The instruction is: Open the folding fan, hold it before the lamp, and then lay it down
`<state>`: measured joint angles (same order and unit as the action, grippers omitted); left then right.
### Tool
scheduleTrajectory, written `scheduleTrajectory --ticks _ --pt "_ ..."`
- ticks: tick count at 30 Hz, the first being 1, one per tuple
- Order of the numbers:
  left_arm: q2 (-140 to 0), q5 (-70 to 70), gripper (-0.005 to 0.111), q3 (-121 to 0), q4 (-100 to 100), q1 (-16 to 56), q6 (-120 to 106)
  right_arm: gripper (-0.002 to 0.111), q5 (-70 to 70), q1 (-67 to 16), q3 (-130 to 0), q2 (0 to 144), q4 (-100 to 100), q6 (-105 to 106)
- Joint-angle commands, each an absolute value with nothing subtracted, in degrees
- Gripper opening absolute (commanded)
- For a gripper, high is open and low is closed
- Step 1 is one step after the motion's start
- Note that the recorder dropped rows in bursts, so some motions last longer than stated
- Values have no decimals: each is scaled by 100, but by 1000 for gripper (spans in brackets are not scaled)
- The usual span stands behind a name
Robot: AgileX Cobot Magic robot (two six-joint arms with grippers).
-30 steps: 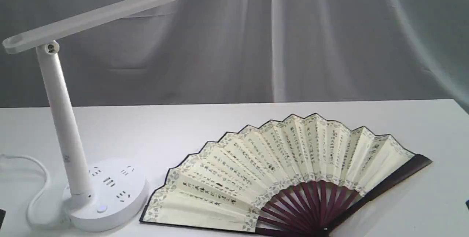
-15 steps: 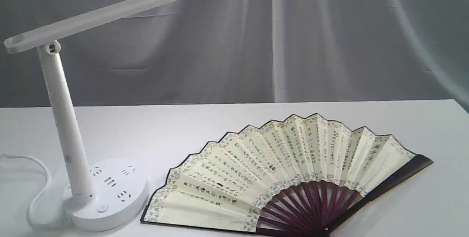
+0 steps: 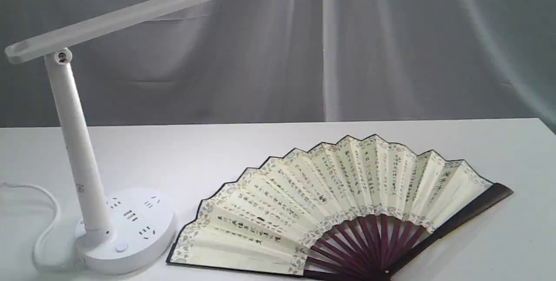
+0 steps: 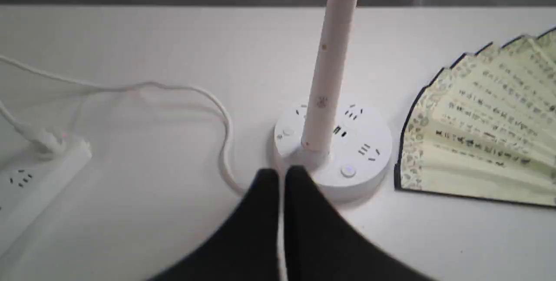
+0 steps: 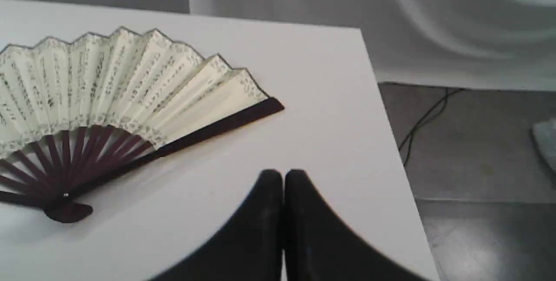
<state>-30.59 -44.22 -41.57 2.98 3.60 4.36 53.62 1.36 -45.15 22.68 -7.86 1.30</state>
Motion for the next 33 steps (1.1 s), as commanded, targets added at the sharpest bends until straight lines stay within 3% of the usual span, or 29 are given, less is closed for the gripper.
scheduleTrajectory --ticks 1,15,21,33 --pt "-2384 -4555 0 -4143 235 389 431 0 5563 119 -4502 1703 -860 127" --pt "0 -4772 0 -4143 235 389 441 0 6426 119 -4502 0 -859 184" --pt "0 -5173 0 -4099 185 389 443 0 6667 75 -4511 0 -639 595" --pt "0 -4702 0 -3758 -101 389 452 0 6172 -60 -4422 0 -345 543"
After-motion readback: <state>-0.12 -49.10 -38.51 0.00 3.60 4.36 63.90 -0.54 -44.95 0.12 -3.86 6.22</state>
